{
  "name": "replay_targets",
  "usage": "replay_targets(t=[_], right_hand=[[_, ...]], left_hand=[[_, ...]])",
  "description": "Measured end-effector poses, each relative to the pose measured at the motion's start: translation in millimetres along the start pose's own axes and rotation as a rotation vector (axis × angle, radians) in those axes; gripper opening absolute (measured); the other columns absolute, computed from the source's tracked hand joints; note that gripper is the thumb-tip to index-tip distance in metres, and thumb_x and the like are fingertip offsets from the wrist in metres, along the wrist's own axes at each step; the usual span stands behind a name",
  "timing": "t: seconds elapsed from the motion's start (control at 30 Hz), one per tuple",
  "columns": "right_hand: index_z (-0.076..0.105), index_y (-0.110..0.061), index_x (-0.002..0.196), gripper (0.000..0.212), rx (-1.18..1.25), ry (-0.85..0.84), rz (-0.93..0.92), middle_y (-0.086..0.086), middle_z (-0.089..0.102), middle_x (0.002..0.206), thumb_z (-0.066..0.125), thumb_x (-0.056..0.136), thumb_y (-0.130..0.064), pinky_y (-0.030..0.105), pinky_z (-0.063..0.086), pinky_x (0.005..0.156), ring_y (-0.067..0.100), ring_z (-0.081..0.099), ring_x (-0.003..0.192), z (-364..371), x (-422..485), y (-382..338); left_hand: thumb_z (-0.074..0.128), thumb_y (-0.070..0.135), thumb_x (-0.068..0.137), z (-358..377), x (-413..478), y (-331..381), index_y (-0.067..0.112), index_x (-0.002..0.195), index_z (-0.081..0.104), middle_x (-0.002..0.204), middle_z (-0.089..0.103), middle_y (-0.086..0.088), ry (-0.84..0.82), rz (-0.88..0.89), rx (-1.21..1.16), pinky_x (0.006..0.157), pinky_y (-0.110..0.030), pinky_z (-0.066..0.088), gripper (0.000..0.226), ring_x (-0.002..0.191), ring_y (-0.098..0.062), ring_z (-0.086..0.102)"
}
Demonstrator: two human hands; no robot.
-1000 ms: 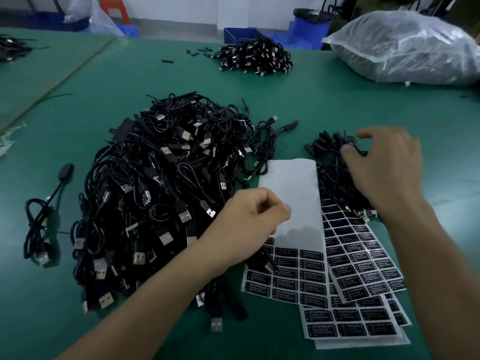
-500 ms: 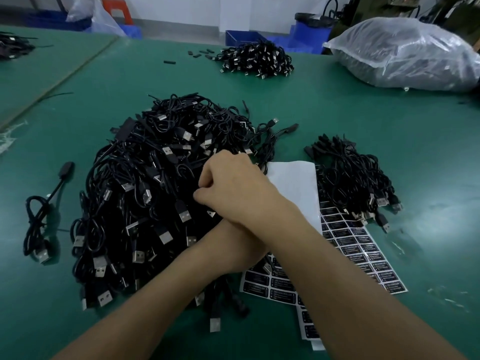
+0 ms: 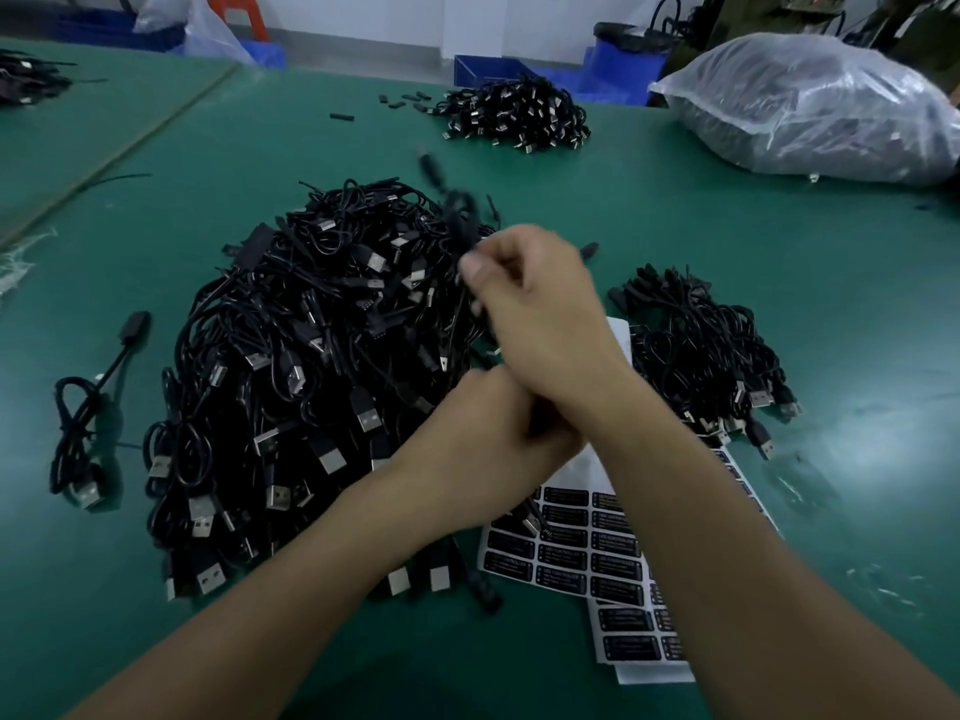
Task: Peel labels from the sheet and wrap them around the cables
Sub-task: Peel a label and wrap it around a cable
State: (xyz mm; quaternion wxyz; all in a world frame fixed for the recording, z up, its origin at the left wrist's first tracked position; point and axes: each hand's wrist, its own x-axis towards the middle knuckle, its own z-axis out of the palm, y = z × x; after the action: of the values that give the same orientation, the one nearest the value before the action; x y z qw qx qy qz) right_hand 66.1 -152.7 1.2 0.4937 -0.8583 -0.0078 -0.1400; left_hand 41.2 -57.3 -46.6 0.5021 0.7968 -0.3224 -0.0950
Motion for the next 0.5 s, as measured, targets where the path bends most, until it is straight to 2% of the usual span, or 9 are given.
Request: replay_targets(t=[0.07, 0.13, 0.2, 0.3, 0.33, 0.4, 0.43, 0.5], right_hand=[[0.062, -0.02, 0.098, 0.011, 0.17, 0.161, 0.076, -0.006, 0.067, 0.081, 0.053, 0.103, -0.024, 0.022, 0.046, 0.066, 0.003, 0.061, 0.07, -10.3, 4.5, 4.8], [0.06, -0.018, 0.094, 0.013, 0.415, 0.298, 0.161, -0.005, 0.068, 0.078, 0.051, 0.104, -0.02, 0.02, 0.045, 0.059, 0.005, 0.061, 0.067, -26.9, 8.1, 10.2], [0.059, -0.015, 0.09, 0.017, 0.665, 0.387, 0.203, -0.005, 0.068, 0.073, 0.05, 0.105, -0.018, 0.021, 0.046, 0.057, 0.008, 0.061, 0.066, -47.2, 5.4, 17.3], [0.058, -0.008, 0.091, 0.016, 0.981, 0.395, 0.22, 0.0, 0.07, 0.072, 0.05, 0.104, -0.014, 0.023, 0.053, 0.063, 0.011, 0.066, 0.068, -65.7, -11.1, 32.9], [0.059, -0.006, 0.093, 0.015, 1.034, 0.379, 0.24, 0.003, 0.071, 0.074, 0.051, 0.104, -0.013, 0.023, 0.055, 0.065, 0.012, 0.068, 0.07, -66.2, -18.0, 38.1], [0.061, -0.004, 0.094, 0.015, 1.07, 0.345, 0.295, 0.007, 0.072, 0.078, 0.052, 0.103, -0.013, 0.025, 0.057, 0.069, 0.015, 0.07, 0.073, -60.8, -31.5, 48.4], [0.062, -0.003, 0.095, 0.016, 1.079, 0.332, 0.319, 0.008, 0.073, 0.08, 0.053, 0.102, -0.014, 0.025, 0.057, 0.068, 0.017, 0.071, 0.073, -57.5, -37.1, 53.1], [0.062, -0.004, 0.093, 0.018, 1.106, 0.29, 0.35, 0.007, 0.072, 0.078, 0.054, 0.101, -0.018, 0.024, 0.057, 0.064, 0.017, 0.069, 0.07, -53.9, -46.1, 61.5]], left_hand=[[0.062, 0.014, 0.094, -0.7, -0.8, 3.1, 0.016, 0.071, 0.059, 0.057, 0.056, -0.004, 0.023, 0.02, -0.074, 0.05, -0.033, 0.04, 0.023, 0.05, -0.02, 0.045], [0.066, 0.021, 0.094, -0.3, 0.6, 5.0, 0.025, 0.075, 0.064, 0.059, 0.061, -0.003, 0.106, 0.027, -0.1, 0.05, -0.028, 0.042, 0.02, 0.05, -0.013, 0.049], [0.067, 0.025, 0.094, -3.6, 1.6, 4.6, 0.022, 0.075, 0.068, 0.056, 0.063, -0.001, 0.172, -0.025, -0.209, 0.049, -0.026, 0.045, 0.019, 0.05, -0.01, 0.055], [0.066, 0.027, 0.096, -7.4, 4.1, 3.6, 0.01, 0.086, 0.073, 0.062, 0.069, -0.002, 0.118, -0.174, -0.4, 0.051, -0.025, 0.052, 0.022, 0.055, -0.011, 0.062], [0.066, 0.033, 0.095, -7.0, 4.4, 4.1, 0.01, 0.097, 0.073, 0.068, 0.071, -0.005, 0.079, -0.213, -0.458, 0.054, -0.026, 0.055, 0.024, 0.059, -0.013, 0.065], [0.063, 0.046, 0.088, -4.3, 5.1, 3.5, 0.014, 0.118, 0.066, 0.082, 0.076, -0.008, 0.043, -0.268, -0.542, 0.063, -0.029, 0.06, 0.044, 0.069, -0.015, 0.069], [0.06, 0.049, 0.087, -3.0, 5.7, 3.4, 0.017, 0.122, 0.063, 0.089, 0.076, -0.009, 0.06, -0.278, -0.565, 0.067, -0.03, 0.061, 0.047, 0.073, -0.016, 0.071], [0.054, 0.053, 0.091, -3.4, 7.3, 3.0, 0.019, 0.117, 0.062, 0.093, 0.077, -0.009, 0.15, -0.296, -0.63, 0.071, -0.033, 0.063, 0.043, 0.08, -0.02, 0.074]])
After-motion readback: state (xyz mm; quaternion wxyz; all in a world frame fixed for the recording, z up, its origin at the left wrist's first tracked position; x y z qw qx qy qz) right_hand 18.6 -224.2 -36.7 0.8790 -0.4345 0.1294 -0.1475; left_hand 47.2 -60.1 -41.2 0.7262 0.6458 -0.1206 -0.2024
